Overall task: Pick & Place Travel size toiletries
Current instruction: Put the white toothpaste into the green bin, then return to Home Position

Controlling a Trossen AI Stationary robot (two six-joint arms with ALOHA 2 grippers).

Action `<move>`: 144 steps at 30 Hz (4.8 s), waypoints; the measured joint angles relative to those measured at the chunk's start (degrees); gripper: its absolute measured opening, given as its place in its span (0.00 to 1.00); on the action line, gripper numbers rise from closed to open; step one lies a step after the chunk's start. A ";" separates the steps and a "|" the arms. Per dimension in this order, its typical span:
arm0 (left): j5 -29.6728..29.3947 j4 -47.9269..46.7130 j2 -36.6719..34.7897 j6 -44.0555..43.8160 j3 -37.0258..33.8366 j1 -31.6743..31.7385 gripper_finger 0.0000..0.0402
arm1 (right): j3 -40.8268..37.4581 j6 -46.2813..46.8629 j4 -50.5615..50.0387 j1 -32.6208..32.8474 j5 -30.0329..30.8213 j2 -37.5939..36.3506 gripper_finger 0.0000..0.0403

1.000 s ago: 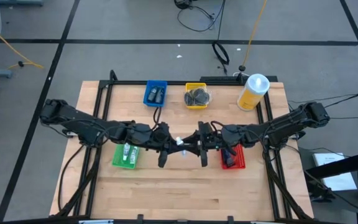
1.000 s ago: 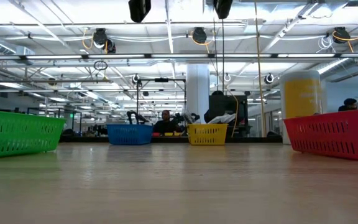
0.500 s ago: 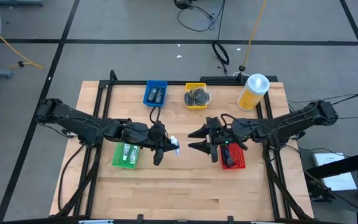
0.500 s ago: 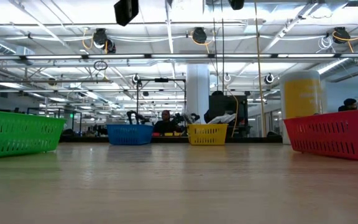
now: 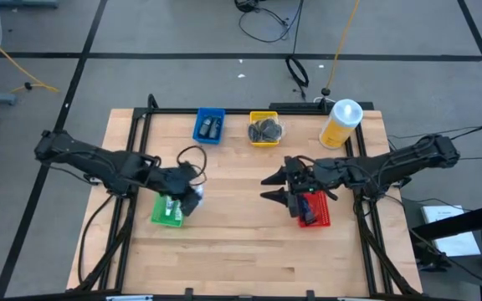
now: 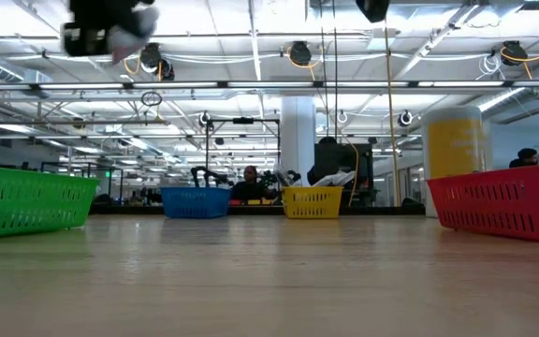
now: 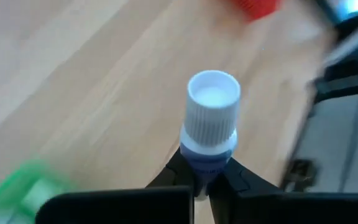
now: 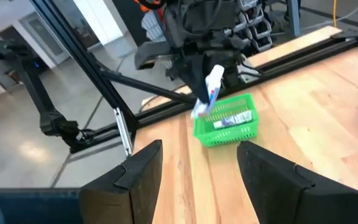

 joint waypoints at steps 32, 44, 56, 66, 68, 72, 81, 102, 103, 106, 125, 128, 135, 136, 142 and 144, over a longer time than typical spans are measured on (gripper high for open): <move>11.98 -21.90 -0.87 -18.27 -10.60 -1.45 0.25 | -0.02 0.02 -0.48 -0.07 1.89 0.87 0.49; 8.09 -19.84 -4.73 -5.66 -10.60 2.94 0.47 | -0.02 -0.01 0.22 -0.07 3.54 0.85 0.49; -3.53 -9.43 -24.15 16.39 -10.58 7.91 0.13 | -0.02 -1.58 2.53 -1.23 6.25 -0.02 0.38; -5.54 -8.86 -36.91 29.70 -11.15 12.69 0.01 | 0.00 -5.21 -1.69 -3.89 6.01 -7.97 0.16; -7.27 -8.33 -39.65 30.87 -12.63 12.84 0.01 | 0.00 -7.13 -4.52 -4.25 6.03 -10.25 0.10; -9.33 -3.17 -45.85 31.78 -18.23 12.85 0.01 | -0.14 -10.05 -9.88 -4.61 6.03 -15.14 0.01; -7.28 13.41 -57.06 33.99 -30.37 12.41 0.01 | -20.63 -11.54 2.14 -4.59 6.21 -33.60 0.00; -6.45 23.98 -67.06 35.98 -44.25 12.22 0.01 | -57.35 -13.71 34.43 -4.59 8.93 -61.13 0.00; -6.47 24.04 -67.32 36.43 -44.66 12.22 0.01 | -57.36 -15.44 33.85 -4.59 8.98 -62.18 0.00; -6.47 23.79 -67.27 37.27 -45.65 12.22 0.00 | -57.42 -18.21 29.48 -4.59 9.27 -65.15 0.00; -2.78 42.56 -67.20 36.85 -58.69 12.48 0.01 | -57.56 -13.71 10.72 -4.59 12.17 -68.84 0.00; -2.25 42.92 -67.25 39.16 -58.74 12.74 0.01 | -57.59 -10.67 6.67 -4.59 11.92 -68.80 0.00; -2.78 44.40 -67.22 46.04 -58.80 12.75 0.04 | -57.59 -7.41 0.66 -4.59 4.18 -68.83 0.00; -3.36 44.42 -67.25 46.87 -58.80 12.77 0.04 | -57.59 -7.41 0.08 -4.59 2.83 -68.81 0.00; -4.55 44.39 -67.23 47.32 -58.80 12.77 0.02 | -57.61 -8.76 -1.20 -4.58 -2.46 -68.81 0.00; -4.55 44.40 -67.22 47.23 -58.80 12.77 0.01 | -57.61 -9.16 -1.46 -4.57 -3.52 -68.81 0.00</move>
